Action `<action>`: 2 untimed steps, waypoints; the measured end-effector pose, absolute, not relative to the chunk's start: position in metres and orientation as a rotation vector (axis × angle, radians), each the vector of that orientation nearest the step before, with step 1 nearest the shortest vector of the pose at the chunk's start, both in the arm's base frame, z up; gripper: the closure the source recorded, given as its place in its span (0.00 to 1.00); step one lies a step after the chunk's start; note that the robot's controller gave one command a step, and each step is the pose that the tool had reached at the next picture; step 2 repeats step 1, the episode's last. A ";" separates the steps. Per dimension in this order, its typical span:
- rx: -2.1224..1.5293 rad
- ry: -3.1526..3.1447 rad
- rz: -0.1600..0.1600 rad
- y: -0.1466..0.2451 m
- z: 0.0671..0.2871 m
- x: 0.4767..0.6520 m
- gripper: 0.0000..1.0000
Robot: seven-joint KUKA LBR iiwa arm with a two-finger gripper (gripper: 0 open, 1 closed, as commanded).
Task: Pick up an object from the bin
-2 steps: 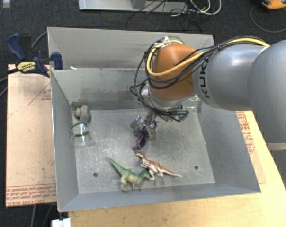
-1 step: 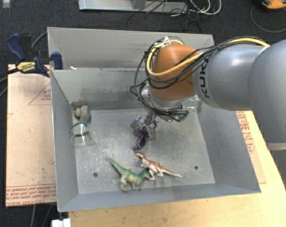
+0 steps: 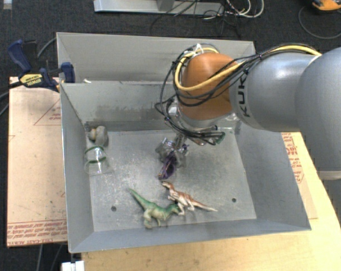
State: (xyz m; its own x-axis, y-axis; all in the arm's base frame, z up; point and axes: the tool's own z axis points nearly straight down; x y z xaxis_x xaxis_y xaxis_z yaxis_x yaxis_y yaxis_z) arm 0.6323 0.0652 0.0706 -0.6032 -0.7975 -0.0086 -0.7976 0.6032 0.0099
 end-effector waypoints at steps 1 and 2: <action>-1.398 2.810 0.020 0.065 0.071 0.632 1.00; -1.398 2.810 0.020 0.065 0.071 0.632 1.00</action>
Offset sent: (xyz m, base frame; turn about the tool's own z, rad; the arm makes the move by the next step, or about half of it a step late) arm 0.0000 0.0000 0.0000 0.0000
